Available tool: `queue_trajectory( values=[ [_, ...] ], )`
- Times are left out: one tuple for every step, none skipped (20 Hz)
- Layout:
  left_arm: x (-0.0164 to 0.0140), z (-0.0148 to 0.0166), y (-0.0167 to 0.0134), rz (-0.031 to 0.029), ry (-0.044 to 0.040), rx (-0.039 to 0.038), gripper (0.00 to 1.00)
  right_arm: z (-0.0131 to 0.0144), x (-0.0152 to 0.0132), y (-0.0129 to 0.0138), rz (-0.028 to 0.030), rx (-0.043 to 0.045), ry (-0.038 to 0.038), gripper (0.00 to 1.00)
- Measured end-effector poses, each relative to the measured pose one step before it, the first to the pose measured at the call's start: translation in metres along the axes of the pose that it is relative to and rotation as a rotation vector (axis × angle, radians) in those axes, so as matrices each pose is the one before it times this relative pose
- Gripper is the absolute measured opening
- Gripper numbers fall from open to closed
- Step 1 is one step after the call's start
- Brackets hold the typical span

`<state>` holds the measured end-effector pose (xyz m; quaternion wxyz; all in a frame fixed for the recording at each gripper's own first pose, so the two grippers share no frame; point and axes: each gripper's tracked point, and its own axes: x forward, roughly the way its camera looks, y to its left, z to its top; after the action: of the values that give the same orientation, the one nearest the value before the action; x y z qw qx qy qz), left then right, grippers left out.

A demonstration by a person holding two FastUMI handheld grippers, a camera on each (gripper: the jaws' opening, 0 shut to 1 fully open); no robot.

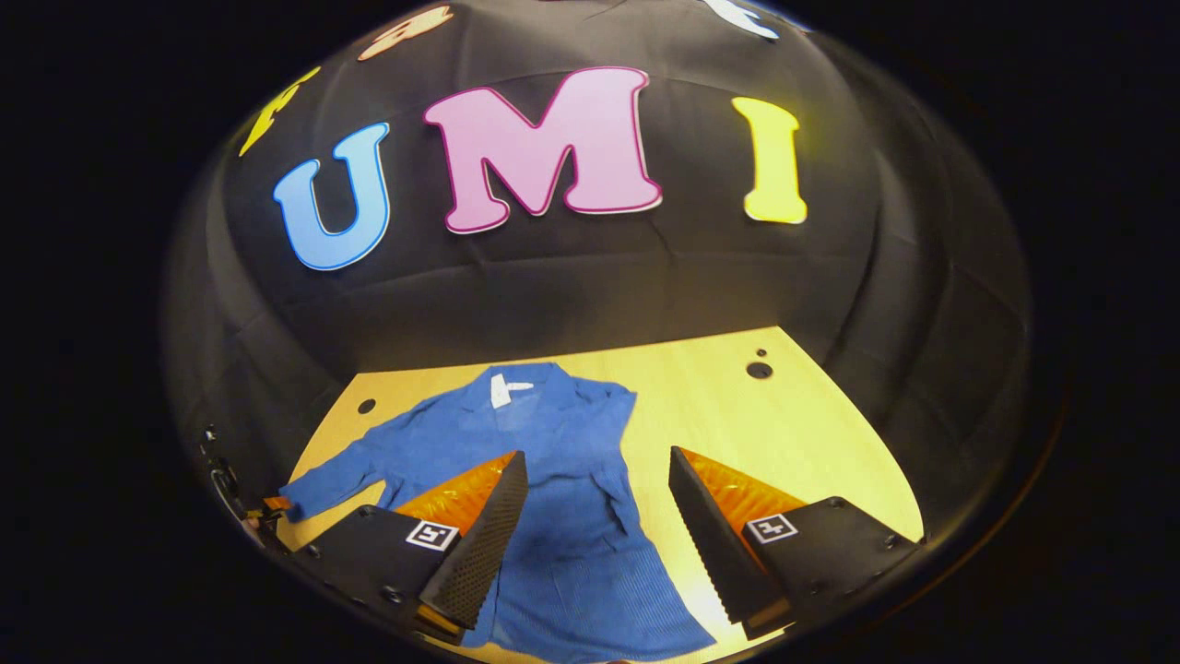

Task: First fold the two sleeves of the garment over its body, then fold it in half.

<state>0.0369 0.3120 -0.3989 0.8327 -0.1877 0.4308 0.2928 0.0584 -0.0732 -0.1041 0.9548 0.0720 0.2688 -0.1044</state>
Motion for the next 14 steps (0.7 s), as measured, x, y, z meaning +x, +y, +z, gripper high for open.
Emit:
queue_trajectory(
  values=[
    [0.00306, -0.00202, -0.00036, 0.01738, 0.02115, 0.00623, 0.84, -0.00819, -0.01211, -0.00389, -0.00088, -0.00511, 0.01604, 0.97],
    [0.00485, 0.00386, 0.00046, 0.02339, -0.01022, 0.0236, 0.85, -0.00836, -0.01173, -0.00555, -0.01082, -0.0143, 0.01244, 0.97],
    [0.0027, -0.00136, -0.00206, 0.0123, 0.00597, 0.01563, 0.82, -0.00408, -0.00829, -0.00538, -0.01024, -0.01322, 0.0026, 0.97],
    [0.00169, 0.00063, -0.00087, 0.009, -0.00364, 0.01562, 0.84, -0.00255, -0.00835, -0.00311, -0.00869, -0.00561, -0.00239, 0.97],
    [0.00157, 0.00251, -0.00207, -0.00058, -0.00628, 0.00467, 0.84, -0.00055, -0.00638, 0.00094, 0.0013, 0.00264, -0.00449, 0.98],
    [-0.00213, 0.00111, -0.00021, -0.00223, 0.00194, -0.00144, 0.84, -0.00233, -0.00477, 0.00426, 0.00523, 0.00732, -0.00534, 0.98],
    [0.00101, 0.00079, -0.00015, 0.0005, 0.00235, -0.0032, 0.83, -0.00186, -0.00206, 0.00404, 0.00673, 0.00539, 0.00027, 0.98],
    [0.00086, -0.00009, -0.00214, 0.00257, 0.00374, -0.00496, 0.76, -0.00247, -0.0011, 0.00377, 0.00725, 0.00062, 0.00079, 0.97],
    [-0.00039, 0.00083, -0.00337, -0.00523, 0.00255, 0.0034, 0.71, -0.00114, -0.00088, 0.00412, 0.00911, -0.00219, 0.00381, 0.98],
    [-0.00192, -0.00168, -0.00245, -0.00753, 0.00082, 0.00821, 0.68, -0.00125, -0.00017, 0.00274, 0.00441, -0.00019, 0.00212, 0.98],
    [-0.00065, 0.00052, -0.00312, -0.00623, -0.00363, 0.00381, 0.57, -0.00077, -0.00095, 0.00238, 0.00817, 0.0089, 0.00427, 0.98],
    [0.00153, 0.00127, -0.00343, 0.00207, -0.0038, -0.00722, 0.47, 0.00053, -0.0015, 0.0037, 0.01007, 0.01738, 0.00366, 0.98],
    [0.00159, 0.00228, -0.00306, 0.00003, -0.0053, -0.01721, 0.36, 0.00097, -0.00055, 0.00204, 0.00624, 0.0157, 0.00002, 0.98],
    [0.00108, -0.00247, -0.00732, -0.01126, -0.00506, -0.0202, 0.26, 0.00185, 0.00181, -0.0003, 0.0027, 0.0086, -0.00761, 0.98]
  ],
)
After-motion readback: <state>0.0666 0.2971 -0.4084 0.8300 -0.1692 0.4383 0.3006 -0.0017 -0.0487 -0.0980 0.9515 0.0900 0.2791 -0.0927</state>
